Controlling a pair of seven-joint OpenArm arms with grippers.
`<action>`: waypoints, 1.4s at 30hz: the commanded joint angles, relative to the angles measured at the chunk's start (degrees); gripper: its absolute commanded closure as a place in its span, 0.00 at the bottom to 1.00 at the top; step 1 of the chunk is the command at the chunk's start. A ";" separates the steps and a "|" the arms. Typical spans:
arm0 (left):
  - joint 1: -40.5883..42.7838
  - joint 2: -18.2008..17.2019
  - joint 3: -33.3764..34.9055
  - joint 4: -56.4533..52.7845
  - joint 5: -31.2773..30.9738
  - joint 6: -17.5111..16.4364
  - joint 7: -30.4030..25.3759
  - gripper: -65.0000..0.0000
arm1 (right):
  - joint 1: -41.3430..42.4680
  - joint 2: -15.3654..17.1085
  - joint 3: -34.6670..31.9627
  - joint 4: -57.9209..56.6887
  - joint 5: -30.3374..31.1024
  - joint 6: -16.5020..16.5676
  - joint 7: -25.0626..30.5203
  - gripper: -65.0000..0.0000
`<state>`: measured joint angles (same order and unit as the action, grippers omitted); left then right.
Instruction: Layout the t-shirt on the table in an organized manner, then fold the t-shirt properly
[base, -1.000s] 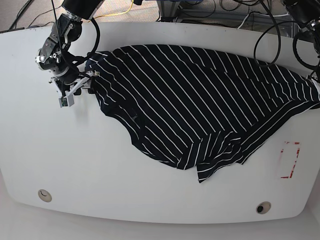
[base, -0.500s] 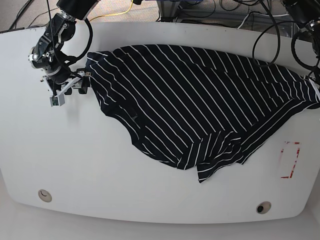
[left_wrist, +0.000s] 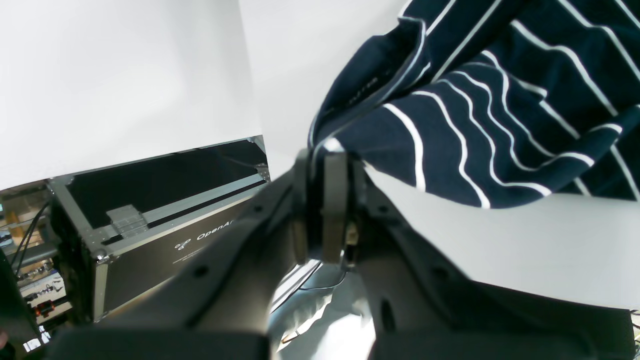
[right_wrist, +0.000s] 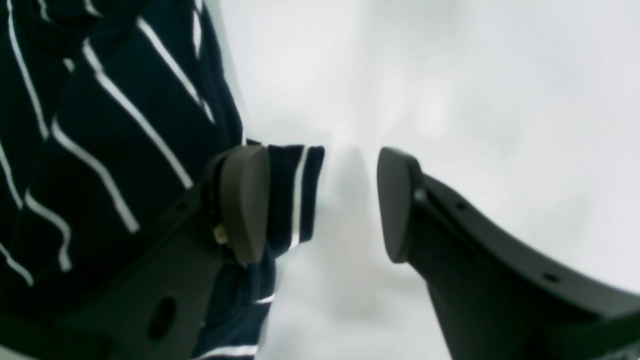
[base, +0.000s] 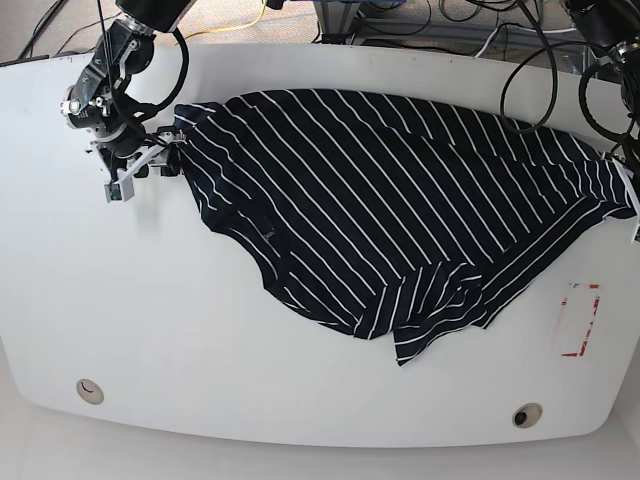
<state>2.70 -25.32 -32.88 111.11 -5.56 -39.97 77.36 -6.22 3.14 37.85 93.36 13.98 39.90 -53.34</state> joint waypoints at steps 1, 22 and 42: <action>-0.72 -1.36 -0.30 0.85 0.51 -0.03 -0.22 1.00 | 0.72 0.69 0.09 -1.27 1.01 0.10 1.08 0.49; -0.72 -1.36 -0.30 0.85 0.51 -0.03 -0.22 1.00 | 0.37 0.51 -0.17 -3.21 1.36 0.10 2.40 0.82; -3.71 -1.27 -0.30 0.85 0.33 -0.03 -0.22 1.00 | 0.20 0.51 -0.26 9.45 1.45 0.10 -3.93 1.00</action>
<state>0.91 -25.30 -32.88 111.11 -5.58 -39.99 77.82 -7.49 2.83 37.47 98.63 14.68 39.92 -57.69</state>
